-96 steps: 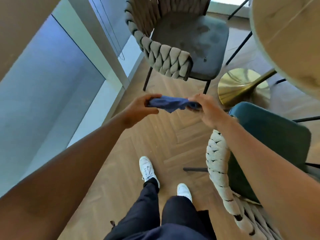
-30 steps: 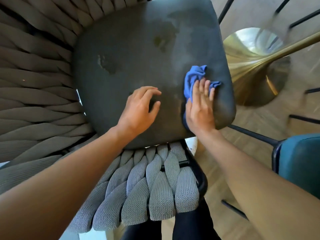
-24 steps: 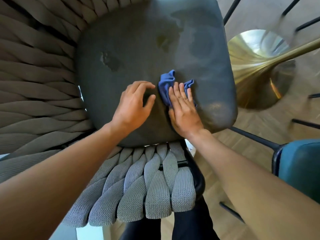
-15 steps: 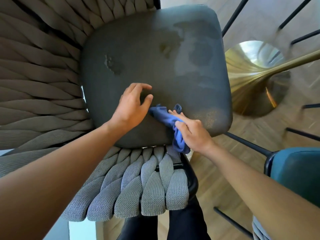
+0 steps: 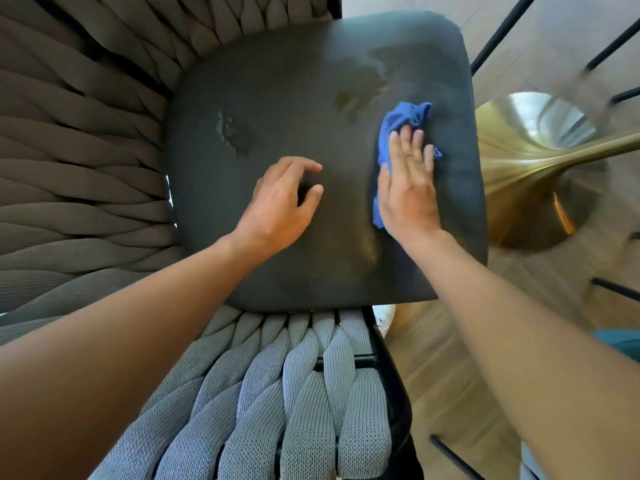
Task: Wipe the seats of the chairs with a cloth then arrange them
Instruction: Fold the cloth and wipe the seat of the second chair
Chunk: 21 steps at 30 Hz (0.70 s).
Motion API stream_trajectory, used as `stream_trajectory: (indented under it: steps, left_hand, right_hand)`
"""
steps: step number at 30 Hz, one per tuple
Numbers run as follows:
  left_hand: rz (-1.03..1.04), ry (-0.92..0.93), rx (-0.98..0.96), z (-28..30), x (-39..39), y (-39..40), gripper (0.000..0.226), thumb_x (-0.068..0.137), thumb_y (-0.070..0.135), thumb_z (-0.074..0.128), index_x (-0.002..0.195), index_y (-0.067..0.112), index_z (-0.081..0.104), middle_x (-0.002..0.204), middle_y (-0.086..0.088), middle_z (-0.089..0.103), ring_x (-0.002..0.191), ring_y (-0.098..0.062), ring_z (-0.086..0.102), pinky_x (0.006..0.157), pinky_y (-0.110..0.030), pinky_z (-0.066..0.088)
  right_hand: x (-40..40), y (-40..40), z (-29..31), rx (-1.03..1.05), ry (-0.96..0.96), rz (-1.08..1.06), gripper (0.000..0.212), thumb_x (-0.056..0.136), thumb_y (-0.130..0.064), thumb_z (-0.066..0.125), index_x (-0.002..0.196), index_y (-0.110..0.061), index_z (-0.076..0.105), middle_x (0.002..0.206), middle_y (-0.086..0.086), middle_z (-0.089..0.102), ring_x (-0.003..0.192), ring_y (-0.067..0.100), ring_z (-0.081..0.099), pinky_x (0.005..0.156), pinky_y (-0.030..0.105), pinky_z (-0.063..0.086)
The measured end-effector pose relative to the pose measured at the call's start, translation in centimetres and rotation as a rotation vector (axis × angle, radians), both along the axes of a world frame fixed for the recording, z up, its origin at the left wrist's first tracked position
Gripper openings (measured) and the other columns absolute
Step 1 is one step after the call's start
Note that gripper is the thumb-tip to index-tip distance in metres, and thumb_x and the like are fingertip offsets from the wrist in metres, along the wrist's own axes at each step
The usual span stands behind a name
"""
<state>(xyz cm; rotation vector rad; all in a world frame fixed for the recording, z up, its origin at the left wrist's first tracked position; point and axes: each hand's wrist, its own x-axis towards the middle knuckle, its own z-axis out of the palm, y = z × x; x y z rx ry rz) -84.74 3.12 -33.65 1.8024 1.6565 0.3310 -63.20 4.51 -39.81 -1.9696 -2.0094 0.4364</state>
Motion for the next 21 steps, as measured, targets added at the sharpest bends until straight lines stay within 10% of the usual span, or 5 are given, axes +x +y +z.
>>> stream_trajectory:
  steps: [9, 12, 15, 18, 21]
  left_hand:
    - [0.063, 0.006, 0.040, 1.0, 0.3, 0.3, 0.033, 0.097, 0.029, 0.056, 0.127, 0.016, 0.059, 0.130, -0.001, 0.058, 0.122, -0.022, 0.054, 0.107, -0.045, 0.041]
    - [0.067, -0.008, 0.032, 1.3, 0.4, 0.4, 0.032, 0.099, 0.030, 0.056, 0.128, 0.017, 0.059, 0.131, 0.000, 0.057, 0.124, -0.021, 0.052, 0.109, -0.044, 0.039]
    - [0.053, -0.013, 0.028, 1.6, 0.7, 0.9, 0.030, 0.100, 0.029, 0.057, 0.128, 0.018, 0.059, 0.131, 0.002, 0.057, 0.124, -0.020, 0.051, 0.110, -0.043, 0.039]
    - [0.048, -0.026, 0.020, 1.6, 1.3, 1.8, 0.030, 0.101, 0.030, 0.056, 0.128, 0.019, 0.058, 0.132, 0.004, 0.056, 0.124, -0.017, 0.050, 0.112, -0.040, 0.036]
    - [0.068, -0.049, 0.025, 1.4, 1.9, 2.7, 0.029, 0.102, 0.030, 0.055, 0.129, 0.020, 0.058, 0.131, 0.006, 0.056, 0.124, -0.015, 0.050, 0.112, -0.039, 0.036]
  right_hand:
    - [-2.2, -5.8, 2.5, -0.122, 0.290, 0.422, 0.046, 0.100, -0.014, 0.044, 0.141, 0.003, 0.053, 0.148, 0.019, 0.052, 0.143, 0.033, 0.043, 0.123, 0.042, 0.026]
    - [-1.4, -7.1, 6.2, -0.358, 0.579, -0.088, 0.039, 0.098, -0.023, 0.044, 0.130, -0.015, 0.065, 0.120, 0.003, 0.072, 0.114, 0.011, 0.061, 0.099, 0.009, 0.038]
    - [0.2, -5.5, 9.2, -0.278, 0.810, -0.583, 0.030, 0.092, -0.027, 0.042, 0.110, -0.026, 0.067, 0.093, -0.017, 0.069, 0.086, -0.003, 0.062, 0.079, 0.007, 0.043]
    - [2.2, -1.6, 11.1, -0.080, 0.875, -0.729, 0.031, 0.101, -0.017, 0.041, 0.123, -0.012, 0.063, 0.111, -0.009, 0.067, 0.093, -0.015, 0.060, 0.081, 0.001, 0.039]
    - [3.6, 3.4, 9.5, 0.023, 0.618, -0.631, 0.044, 0.103, -0.017, 0.037, 0.141, -0.005, 0.053, 0.138, 0.011, 0.060, 0.125, 0.010, 0.054, 0.097, 0.004, 0.035]
